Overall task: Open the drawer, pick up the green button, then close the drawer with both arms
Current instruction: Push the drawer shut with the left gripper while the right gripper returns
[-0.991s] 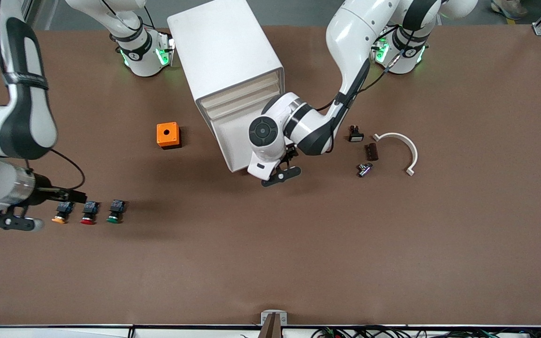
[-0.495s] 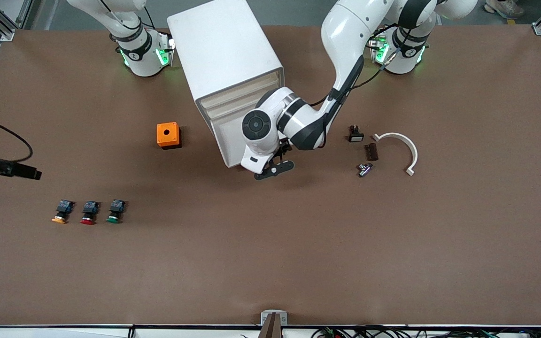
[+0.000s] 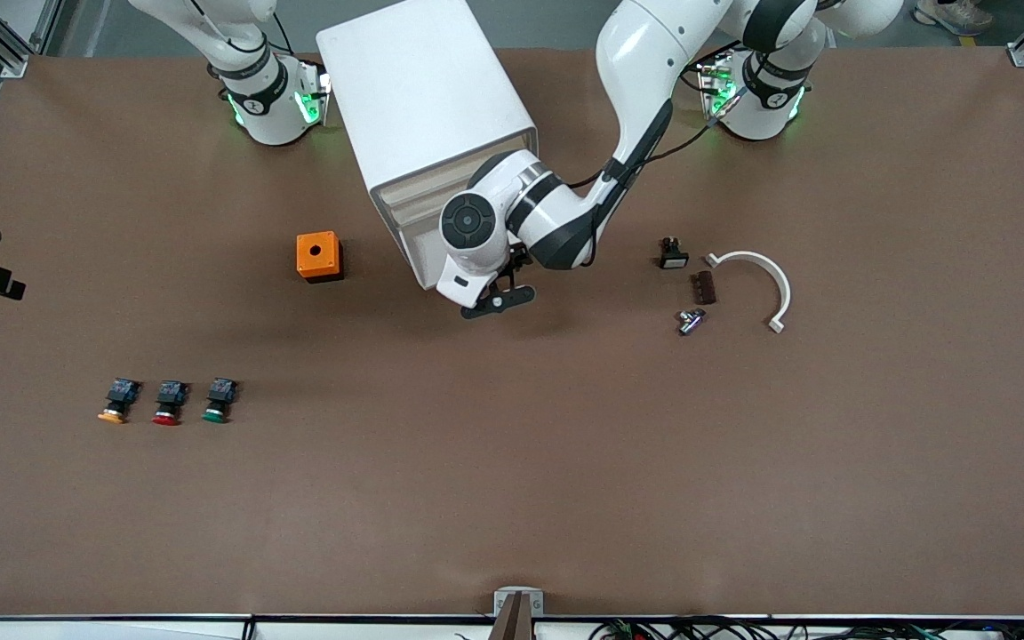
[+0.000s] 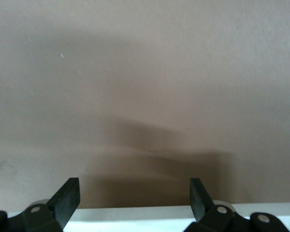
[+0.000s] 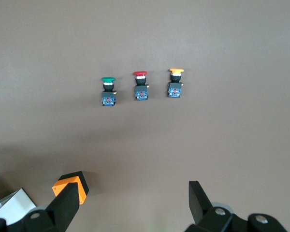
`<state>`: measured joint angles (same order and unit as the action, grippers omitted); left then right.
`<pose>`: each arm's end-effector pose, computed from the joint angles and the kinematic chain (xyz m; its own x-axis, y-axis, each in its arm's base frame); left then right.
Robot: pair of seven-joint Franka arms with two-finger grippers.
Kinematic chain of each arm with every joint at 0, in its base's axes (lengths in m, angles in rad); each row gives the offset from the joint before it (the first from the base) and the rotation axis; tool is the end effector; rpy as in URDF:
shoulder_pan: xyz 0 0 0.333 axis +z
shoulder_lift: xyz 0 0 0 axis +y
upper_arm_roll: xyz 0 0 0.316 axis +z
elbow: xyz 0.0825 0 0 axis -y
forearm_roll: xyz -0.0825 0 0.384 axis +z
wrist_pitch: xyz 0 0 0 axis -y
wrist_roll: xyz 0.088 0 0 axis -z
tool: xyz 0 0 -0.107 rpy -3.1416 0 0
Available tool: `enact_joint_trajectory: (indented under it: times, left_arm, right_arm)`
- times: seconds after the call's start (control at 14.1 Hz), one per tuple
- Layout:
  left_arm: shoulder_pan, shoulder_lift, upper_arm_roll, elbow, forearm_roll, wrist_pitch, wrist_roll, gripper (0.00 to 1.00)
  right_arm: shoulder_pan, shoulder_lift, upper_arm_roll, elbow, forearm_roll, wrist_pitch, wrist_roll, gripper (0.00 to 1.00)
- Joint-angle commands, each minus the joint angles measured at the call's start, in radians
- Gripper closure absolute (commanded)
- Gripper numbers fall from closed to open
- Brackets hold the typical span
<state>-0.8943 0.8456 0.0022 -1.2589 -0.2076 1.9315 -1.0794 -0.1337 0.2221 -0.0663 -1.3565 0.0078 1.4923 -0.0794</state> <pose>0.4486 -0.5796 0.2372 0.9314 0.2743 -0.2393 0.2641 -0.9616 -0.0744 0.6019 -0.1163 0.5886 0.9892 -0.1186 -0.0860 -0.1190 -0.9929 0.0000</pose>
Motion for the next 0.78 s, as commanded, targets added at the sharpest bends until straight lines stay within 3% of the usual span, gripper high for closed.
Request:
enact_joint_trajectory:
  times: [0.0,0.5,0.71]
  left_arm:
    - [-0.011,0.003,-0.004,0.003,-0.041,0.006,0.003,0.00]
    - [-0.051,0.009,-0.004,-0.019,-0.088,0.006,0.003,0.00]
    - [-0.058,0.007,-0.004,-0.019,-0.144,0.006,0.003,0.00]
  right_arm:
    - [-0.020,-0.004,0.017,0.045,-0.014,-0.024,-0.010,0.00]
    - [-0.024,-0.023,0.025,0.047,0.003,-0.130,-0.011,0.00]
    - [-0.015,-0.092,0.029,0.030,0.004,-0.180,0.001,0.00]
